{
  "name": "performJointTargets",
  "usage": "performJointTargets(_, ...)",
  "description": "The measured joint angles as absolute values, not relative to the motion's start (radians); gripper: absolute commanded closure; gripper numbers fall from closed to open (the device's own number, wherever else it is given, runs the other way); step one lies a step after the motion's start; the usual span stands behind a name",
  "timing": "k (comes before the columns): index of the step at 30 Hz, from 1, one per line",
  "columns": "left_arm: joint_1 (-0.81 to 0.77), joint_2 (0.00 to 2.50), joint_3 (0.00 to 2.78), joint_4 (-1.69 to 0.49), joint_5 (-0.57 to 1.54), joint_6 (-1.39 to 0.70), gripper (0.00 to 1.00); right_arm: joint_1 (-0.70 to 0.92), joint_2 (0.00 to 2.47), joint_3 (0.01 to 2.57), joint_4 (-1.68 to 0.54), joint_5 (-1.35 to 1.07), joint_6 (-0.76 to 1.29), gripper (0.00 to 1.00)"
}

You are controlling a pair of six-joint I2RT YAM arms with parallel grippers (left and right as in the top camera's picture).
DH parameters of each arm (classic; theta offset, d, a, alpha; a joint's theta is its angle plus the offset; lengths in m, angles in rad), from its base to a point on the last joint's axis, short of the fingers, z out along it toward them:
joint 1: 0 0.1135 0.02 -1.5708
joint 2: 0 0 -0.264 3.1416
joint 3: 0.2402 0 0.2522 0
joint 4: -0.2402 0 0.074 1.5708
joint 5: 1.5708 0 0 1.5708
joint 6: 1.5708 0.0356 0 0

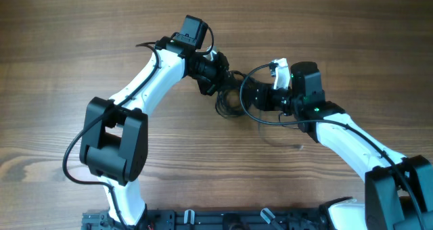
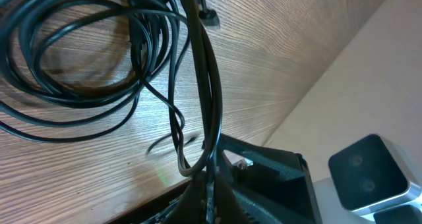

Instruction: Untangle cables

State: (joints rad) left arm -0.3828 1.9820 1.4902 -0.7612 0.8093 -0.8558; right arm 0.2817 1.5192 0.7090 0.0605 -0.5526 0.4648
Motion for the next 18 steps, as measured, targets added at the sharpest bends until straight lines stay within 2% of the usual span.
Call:
performJointTargets(3,-0.394,1.982,1.490,-0.760,0.809,-0.878,0.96,0.282,1.519,0.709,0.060,-0.537,0.465,0.71)
performJointTargets(5,-0.408,1.982,1.490,-0.759,0.809,-0.886,0.96,0.282,1.519,0.709,0.060,-0.528,0.465,0.67)
performJointTargets(10,-0.413,1.982,1.490,-0.760,0.775,-0.895,0.96,0.281,1.519,0.709,0.024,-0.522,0.345,0.69)
performJointTargets(12,-0.413,1.982,1.490,-0.759,0.762,-0.897,0.96,0.281,1.519,0.709,0.018,-0.524,0.298,0.63)
performJointTargets(18,-0.413,1.982,1.490,-0.760,0.730,-0.912,0.96,0.281,1.519,0.709,0.034,-0.659,0.195,0.61)
